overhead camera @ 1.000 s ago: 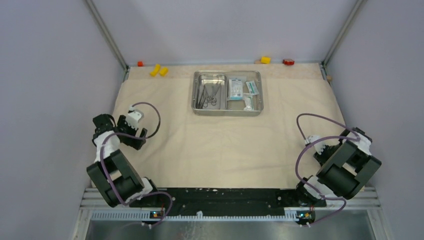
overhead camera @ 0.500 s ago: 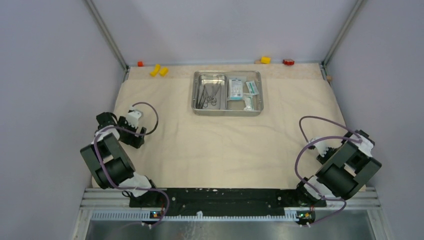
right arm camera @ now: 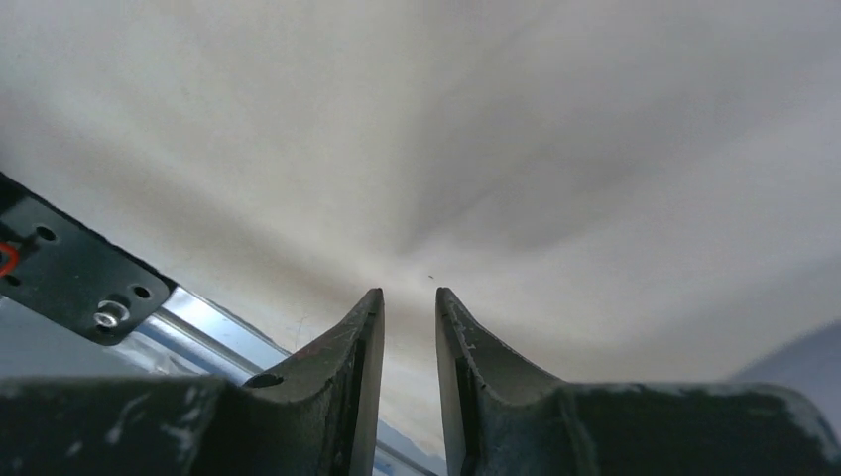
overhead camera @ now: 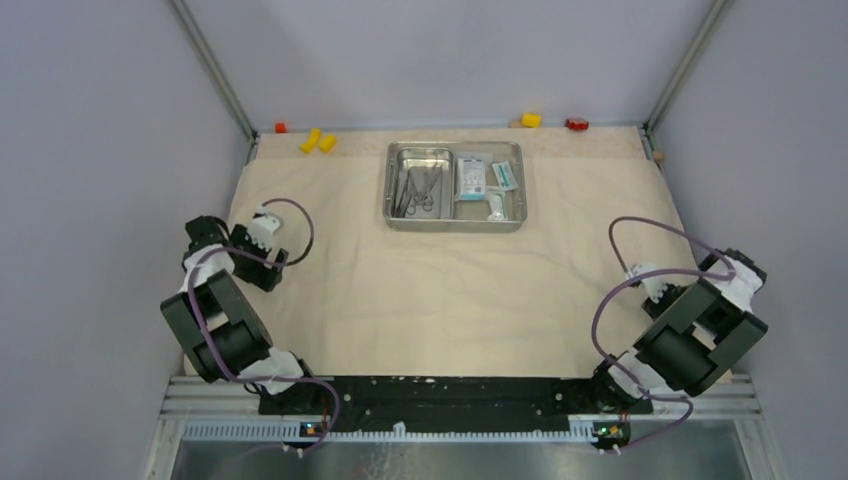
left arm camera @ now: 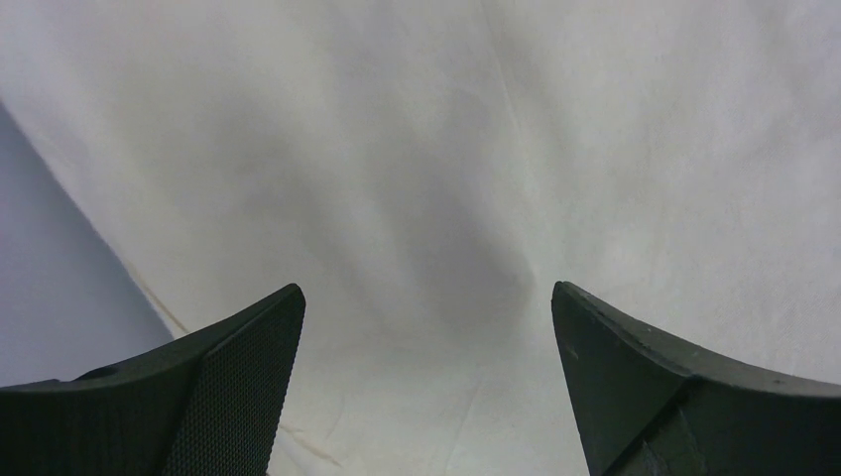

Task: Open and lay out the surgical kit
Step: Smooth out the surgical kit at the center of the board, then move the container from the surgical kit.

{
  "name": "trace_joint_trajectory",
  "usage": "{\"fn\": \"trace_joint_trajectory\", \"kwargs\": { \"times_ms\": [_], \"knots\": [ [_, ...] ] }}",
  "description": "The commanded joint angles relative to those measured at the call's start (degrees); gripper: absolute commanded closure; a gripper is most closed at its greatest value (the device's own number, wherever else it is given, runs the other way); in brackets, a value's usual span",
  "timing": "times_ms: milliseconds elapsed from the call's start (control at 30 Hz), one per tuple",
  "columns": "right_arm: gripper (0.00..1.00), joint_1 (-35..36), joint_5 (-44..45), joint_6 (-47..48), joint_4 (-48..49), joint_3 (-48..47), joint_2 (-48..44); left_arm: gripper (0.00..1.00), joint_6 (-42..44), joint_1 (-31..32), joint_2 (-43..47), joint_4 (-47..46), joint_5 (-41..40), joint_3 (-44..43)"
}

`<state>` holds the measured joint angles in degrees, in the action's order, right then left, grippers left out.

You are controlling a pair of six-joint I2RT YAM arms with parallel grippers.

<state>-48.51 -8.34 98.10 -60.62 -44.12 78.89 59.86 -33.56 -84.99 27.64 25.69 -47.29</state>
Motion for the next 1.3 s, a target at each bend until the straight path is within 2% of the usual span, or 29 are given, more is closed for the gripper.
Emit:
{"fn": "trace_joint_trajectory", "kwargs": {
  "times_ms": [0,133,333,533,700,867,1033,1267],
  "knots": [
    [0.73,2.4,-14.5,-4.8,-6.7,-12.0,2.8,0.01,-7.1,1.1,-0.5,0.0,8.9,-8.0],
    [0.72,10.6,-21.1,-17.7,-0.3,-16.5,5.2,0.01,-18.7,5.5,-7.0,-4.7,10.4,-15.5],
    [0.73,22.1,-21.0,-45.2,21.7,-20.4,10.5,0.01,-31.7,12.5,-20.4,-9.7,7.4,-28.7],
    [0.74,24.6,-20.0,-61.2,32.6,-30.2,21.2,0.01,-38.3,16.7,-33.2,-11.8,0.9,-41.0],
    [0.74,26.2,-15.9,-67.2,38.4,-35.9,28.9,0.01,-39.9,17.3,-38.7,-13.1,-4.5,-45.5],
    [0.76,26.4,-14.2,-70.3,39.7,-42.4,36.4,0.01,-39.5,17.2,-40.9,-13.2,-8.5,-46.3],
    [0.78,26.3,-10.7,-68.2,40.1,-43.1,40.1,0.01,-38.0,17.2,-41.1,-12.8,-12.2,-45.0],
    [0.8,25.7,-4.8,-63.5,39.5,-42.7,40.1,0.01,-36.2,17.2,-40.0,-12.8,-17.0,-43.8]
  ]
}}
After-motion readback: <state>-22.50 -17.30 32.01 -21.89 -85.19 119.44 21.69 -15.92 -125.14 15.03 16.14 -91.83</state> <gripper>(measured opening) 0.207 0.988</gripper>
